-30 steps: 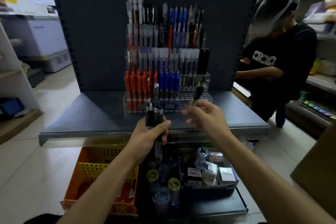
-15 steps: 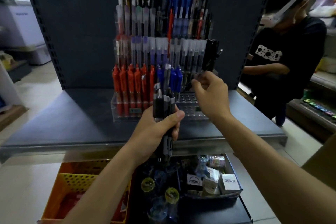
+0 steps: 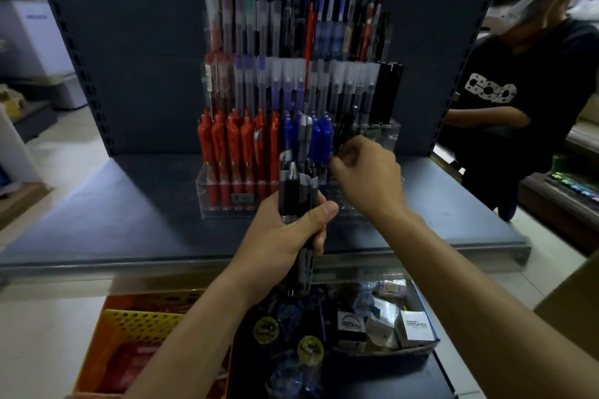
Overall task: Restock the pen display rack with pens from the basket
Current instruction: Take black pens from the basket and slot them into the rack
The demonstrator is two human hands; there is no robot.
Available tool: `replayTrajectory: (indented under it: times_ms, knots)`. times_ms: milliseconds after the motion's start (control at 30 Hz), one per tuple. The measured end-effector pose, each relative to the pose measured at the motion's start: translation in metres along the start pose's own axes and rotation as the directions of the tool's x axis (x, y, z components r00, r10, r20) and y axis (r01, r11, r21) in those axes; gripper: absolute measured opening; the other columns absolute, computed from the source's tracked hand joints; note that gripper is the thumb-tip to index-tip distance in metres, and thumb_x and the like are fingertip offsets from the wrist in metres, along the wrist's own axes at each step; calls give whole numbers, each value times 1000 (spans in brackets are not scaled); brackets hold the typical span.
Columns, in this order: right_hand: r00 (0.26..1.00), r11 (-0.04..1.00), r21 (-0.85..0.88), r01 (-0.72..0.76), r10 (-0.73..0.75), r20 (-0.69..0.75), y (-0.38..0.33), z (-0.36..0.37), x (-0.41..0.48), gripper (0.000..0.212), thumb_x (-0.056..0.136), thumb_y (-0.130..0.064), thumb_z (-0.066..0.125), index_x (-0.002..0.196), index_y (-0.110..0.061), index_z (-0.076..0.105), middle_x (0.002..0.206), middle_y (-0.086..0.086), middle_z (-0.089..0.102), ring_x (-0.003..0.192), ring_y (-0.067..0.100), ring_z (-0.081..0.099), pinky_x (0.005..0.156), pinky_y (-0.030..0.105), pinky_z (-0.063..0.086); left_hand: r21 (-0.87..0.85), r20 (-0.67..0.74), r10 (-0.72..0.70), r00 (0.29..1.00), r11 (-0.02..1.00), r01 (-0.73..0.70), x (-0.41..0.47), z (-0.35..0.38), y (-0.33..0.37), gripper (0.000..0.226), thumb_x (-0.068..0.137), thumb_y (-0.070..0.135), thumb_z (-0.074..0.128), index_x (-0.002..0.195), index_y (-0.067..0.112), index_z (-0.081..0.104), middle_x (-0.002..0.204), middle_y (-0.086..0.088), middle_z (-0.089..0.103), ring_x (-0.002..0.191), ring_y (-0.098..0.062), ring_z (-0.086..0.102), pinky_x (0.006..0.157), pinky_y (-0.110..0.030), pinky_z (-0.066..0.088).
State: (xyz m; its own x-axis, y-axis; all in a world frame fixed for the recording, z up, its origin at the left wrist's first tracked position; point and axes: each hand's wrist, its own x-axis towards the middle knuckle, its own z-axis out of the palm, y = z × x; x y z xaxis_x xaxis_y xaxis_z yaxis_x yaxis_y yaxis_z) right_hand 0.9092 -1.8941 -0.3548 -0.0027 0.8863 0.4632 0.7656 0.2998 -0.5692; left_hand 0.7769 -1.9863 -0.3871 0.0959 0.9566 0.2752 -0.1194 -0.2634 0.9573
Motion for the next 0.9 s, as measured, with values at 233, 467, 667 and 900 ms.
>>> replayTrajectory:
  times_ms: [233,467,667,900]
  knots:
    - [1000,997,-77,-8,10,29,-2,-8,13,20,87,-39,67,73,-25,62,82,7,71,84,32,66,75,44,54,39,-14,-8,1000,999,9,-3,-1,-1,35,82,36,63,95,4,58,60,-6,55,58,-17,54,65,-26,51]
    - [993,992,-107,73,-62,103,-4,-17,19,22,91,-34,62,75,-19,64,80,9,69,80,32,64,71,42,54,36,-9,-10,1000,999,11,-6,-2,1,27,85,32,63,93,7,58,61,-9,55,58,-17,54,64,-23,50]
    - [987,991,-128,49,-28,159,1,-5,8,25,92,-31,62,69,-21,57,80,8,67,83,35,63,69,40,53,10,19,3,1000,1000,-3,-7,-4,3,32,85,32,64,97,3,57,61,-9,55,60,-19,55,65,-26,51]
    - [995,997,-65,40,-34,99,8,-3,-3,24,91,-34,59,103,-19,73,90,4,74,90,28,68,83,45,54,0,52,3,999,1000,-3,-7,-3,2,18,90,22,62,100,7,58,64,-6,57,62,-18,57,67,-26,51]
